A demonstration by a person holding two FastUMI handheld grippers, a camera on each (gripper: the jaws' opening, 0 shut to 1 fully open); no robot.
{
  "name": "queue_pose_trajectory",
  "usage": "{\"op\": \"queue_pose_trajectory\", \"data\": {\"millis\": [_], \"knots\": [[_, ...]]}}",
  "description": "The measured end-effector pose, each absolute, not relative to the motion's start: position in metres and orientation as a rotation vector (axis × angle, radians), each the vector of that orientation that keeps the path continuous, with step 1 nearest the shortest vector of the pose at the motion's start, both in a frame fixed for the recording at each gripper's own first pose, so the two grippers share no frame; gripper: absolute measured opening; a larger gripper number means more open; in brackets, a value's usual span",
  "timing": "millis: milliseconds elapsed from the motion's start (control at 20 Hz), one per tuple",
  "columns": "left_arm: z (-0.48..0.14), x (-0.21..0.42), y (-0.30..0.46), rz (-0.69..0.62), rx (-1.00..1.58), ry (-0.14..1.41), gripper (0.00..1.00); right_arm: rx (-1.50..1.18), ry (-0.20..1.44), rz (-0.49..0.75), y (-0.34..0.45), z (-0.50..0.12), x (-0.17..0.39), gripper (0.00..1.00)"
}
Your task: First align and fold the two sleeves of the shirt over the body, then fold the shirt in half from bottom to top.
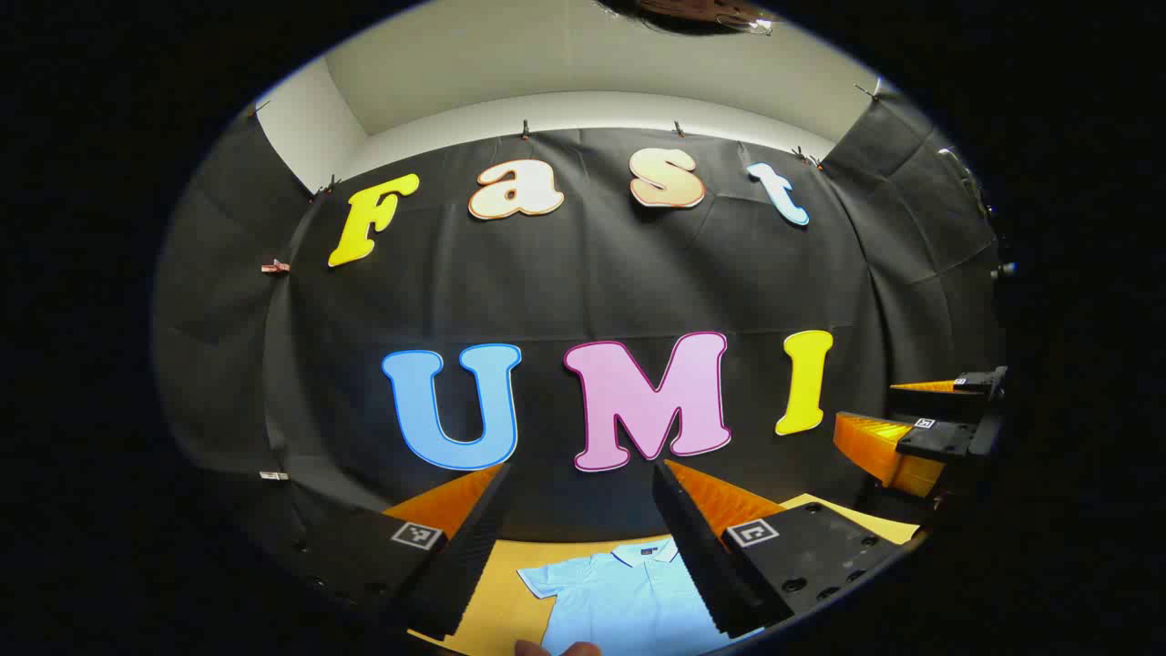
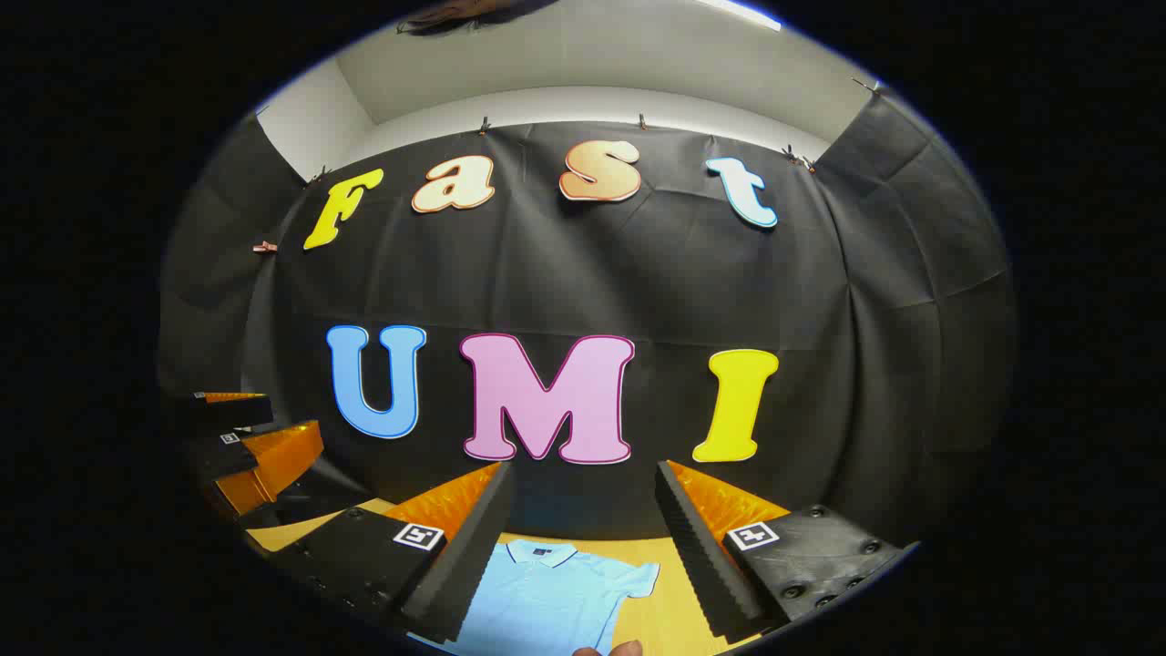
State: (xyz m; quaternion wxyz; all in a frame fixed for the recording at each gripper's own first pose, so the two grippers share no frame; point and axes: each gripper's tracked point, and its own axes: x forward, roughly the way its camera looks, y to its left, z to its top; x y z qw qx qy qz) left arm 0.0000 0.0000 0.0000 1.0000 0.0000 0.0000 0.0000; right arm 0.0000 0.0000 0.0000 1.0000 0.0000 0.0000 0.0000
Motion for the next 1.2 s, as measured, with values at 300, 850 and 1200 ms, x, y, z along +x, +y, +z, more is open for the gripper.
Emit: {"op": "queue_pose_trajectory", "data": {"millis": [300,850,1200], "knots": [[-0.005,0.0,0.003,-0.004,0.003,0.016,0.97,-0.014,0.009,-0.002,0.004,-0.003,0.003,0.96],[-0.006,-0.001,0.008,-0.012,0.008,0.011,0.97,-0.039,0.007,0.005,0.011,-0.003,-0.001,0.96],[-0.009,0.001,0.006,-0.02,0.018,0.01,0.97,-0.061,0.086,-0.002,0.006,-0.028,0.031,0.96]]}}
